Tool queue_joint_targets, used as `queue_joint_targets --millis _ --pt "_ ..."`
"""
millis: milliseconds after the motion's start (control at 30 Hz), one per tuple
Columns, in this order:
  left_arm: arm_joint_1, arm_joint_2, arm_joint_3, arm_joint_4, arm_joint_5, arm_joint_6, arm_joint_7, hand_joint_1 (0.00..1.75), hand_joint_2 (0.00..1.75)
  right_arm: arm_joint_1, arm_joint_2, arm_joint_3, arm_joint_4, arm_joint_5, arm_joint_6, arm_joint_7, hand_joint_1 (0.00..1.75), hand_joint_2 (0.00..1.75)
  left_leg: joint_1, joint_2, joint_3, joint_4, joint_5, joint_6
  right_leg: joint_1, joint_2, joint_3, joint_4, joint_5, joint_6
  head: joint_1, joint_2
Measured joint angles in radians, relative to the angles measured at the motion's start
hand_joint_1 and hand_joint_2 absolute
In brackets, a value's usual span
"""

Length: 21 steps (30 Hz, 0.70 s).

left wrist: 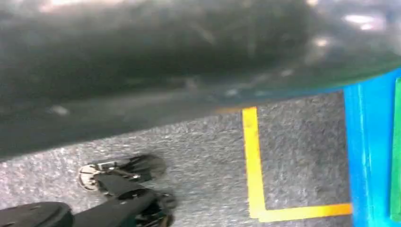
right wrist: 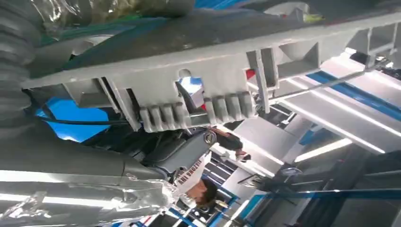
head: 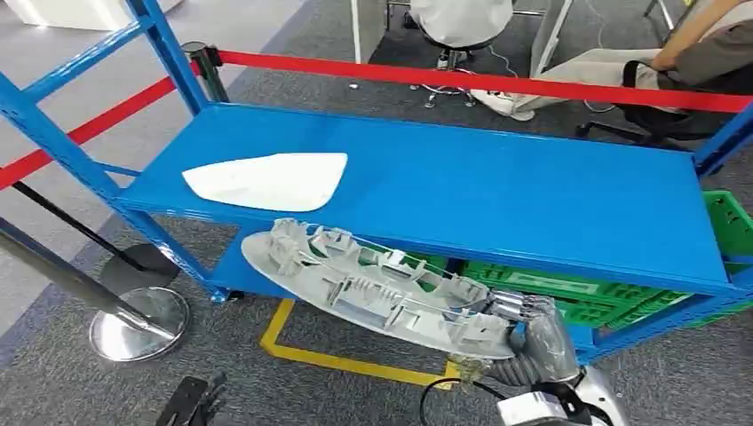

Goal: Take the parts from the cabinet and place them on the table.

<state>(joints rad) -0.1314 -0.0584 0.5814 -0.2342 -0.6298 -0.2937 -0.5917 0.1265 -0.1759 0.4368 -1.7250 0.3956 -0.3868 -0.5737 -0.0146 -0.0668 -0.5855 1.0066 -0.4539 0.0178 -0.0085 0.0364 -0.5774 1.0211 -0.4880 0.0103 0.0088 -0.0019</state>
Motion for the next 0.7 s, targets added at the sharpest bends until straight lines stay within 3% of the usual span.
queue_joint_targets --millis 67,100,133,200,233,267,300,333,367,400,433,567,633,700 --pt "0.002 0.008 0.000 0.000 0.001 0.000 0.000 0.00 0.00 0.000 0.000 0.000 0.000 -0.001 0.000 0.000 1.64 1.75 -0.001 0.000 -0.002 0.006 -0.009 -0.010 -0.012 -0.016 0.007 -0.012 0.006 -0.009 0.002 0.000" --pt "0.002 0.004 -0.001 0.000 0.000 0.000 0.000 0.00 0.00 0.000 0.000 0.000 -0.001 0.000 0.000 0.000 1.64 1.75 -0.002 0.027 -0.013 0.035 -0.033 -0.019 -0.012 -0.023 0.010 -0.015 0.005 -0.015 -0.009 0.000" --pt "-0.001 0.003 -0.001 0.000 0.000 0.000 0.000 0.00 0.00 -0.001 0.000 0.000 -0.001 -0.001 0.000 0.000 1.64 1.75 0.004 0.042 -0.045 0.100 -0.070 -0.028 -0.012 -0.031 0.011 -0.015 0.005 -0.018 -0.012 0.000" --pt "-0.002 0.003 -0.001 0.000 0.000 0.002 0.000 0.00 0.00 -0.001 0.000 0.000 -0.001 -0.003 -0.001 -0.002 1.64 1.75 0.017 0.054 -0.123 0.258 -0.135 -0.040 -0.012 -0.046 0.011 -0.015 0.003 -0.019 -0.012 0.000" --pt "0.000 0.003 -0.001 0.000 0.000 0.002 0.002 0.00 0.00 0.001 0.000 0.000 -0.001 -0.005 0.000 -0.001 1.64 1.75 0.022 0.055 -0.147 0.303 -0.143 -0.044 -0.013 -0.054 0.011 -0.015 0.003 -0.018 -0.012 0.000" --pt "0.001 0.003 -0.001 0.000 0.000 0.003 0.003 0.00 0.00 0.001 0.000 0.000 -0.001 -0.008 0.000 -0.002 1.64 1.75 0.027 0.057 -0.146 0.299 -0.126 -0.048 -0.014 -0.061 0.012 -0.014 0.002 -0.016 -0.012 0.000" --pt "0.001 0.004 -0.001 0.000 0.000 0.004 0.003 0.00 0.00 0.001 0.000 0.000 -0.001 -0.011 0.001 -0.003 1.64 1.75 0.030 0.060 -0.125 0.253 -0.088 -0.051 -0.015 -0.068 0.013 -0.014 0.001 -0.015 -0.013 0.000" --pt "0.001 0.005 -0.001 0.000 0.000 0.004 0.003 0.00 0.00 0.001 0.000 0.000 -0.001 -0.014 0.002 -0.003 1.64 1.75 0.033 0.065 -0.083 0.171 -0.040 -0.052 -0.017 -0.075 0.016 -0.014 -0.001 -0.012 -0.012 0.000" --pt "0.000 0.006 -0.001 0.000 0.000 0.004 0.003 0.00 0.00 0.000 0.000 0.000 -0.001 -0.019 0.005 -0.004 1.64 1.75 0.033 0.081 -0.032 0.076 0.004 -0.052 -0.019 -0.081 0.022 -0.014 -0.004 -0.007 -0.013 0.000" --pt "-0.001 0.005 -0.002 0.000 0.000 0.004 0.003 0.00 0.00 -0.001 0.000 0.000 -0.001 -0.020 0.008 -0.005 1.64 1.75 0.030 0.112 -0.001 0.016 0.009 -0.053 -0.017 -0.087 0.025 -0.015 -0.006 -0.001 -0.013 0.000" --pt "-0.005 0.005 -0.003 0.000 0.001 0.004 0.003 0.00 0.00 -0.001 0.000 0.000 -0.001 -0.022 0.009 -0.005 1.64 1.75 0.019 0.111 0.006 -0.003 -0.001 -0.045 -0.011 -0.090 0.023 -0.009 -0.010 0.008 -0.017 0.000" --pt "-0.002 0.006 -0.004 0.000 0.001 0.004 0.003 0.00 0.00 -0.003 0.000 0.001 -0.002 -0.023 0.012 -0.007 1.64 1.75 0.020 0.085 0.000 -0.006 0.006 -0.010 -0.015 -0.117 0.027 -0.018 -0.014 0.036 -0.013 0.000" --pt "-0.006 0.006 -0.006 0.000 0.002 0.005 0.003 0.00 0.00 -0.003 0.000 0.002 -0.003 -0.026 0.013 -0.008 1.64 1.75 0.021 0.072 0.000 -0.008 0.007 0.003 -0.016 -0.067 -0.008 0.060 -0.068 0.034 -0.005 0.000" --pt "-0.007 0.007 -0.006 0.000 0.002 0.005 0.003 0.00 0.00 -0.003 0.000 0.003 -0.003 -0.032 0.014 -0.010 1.64 1.75 0.015 0.055 -0.002 -0.008 0.008 0.012 -0.015 -0.045 -0.093 0.234 -0.144 0.033 0.000 0.000"
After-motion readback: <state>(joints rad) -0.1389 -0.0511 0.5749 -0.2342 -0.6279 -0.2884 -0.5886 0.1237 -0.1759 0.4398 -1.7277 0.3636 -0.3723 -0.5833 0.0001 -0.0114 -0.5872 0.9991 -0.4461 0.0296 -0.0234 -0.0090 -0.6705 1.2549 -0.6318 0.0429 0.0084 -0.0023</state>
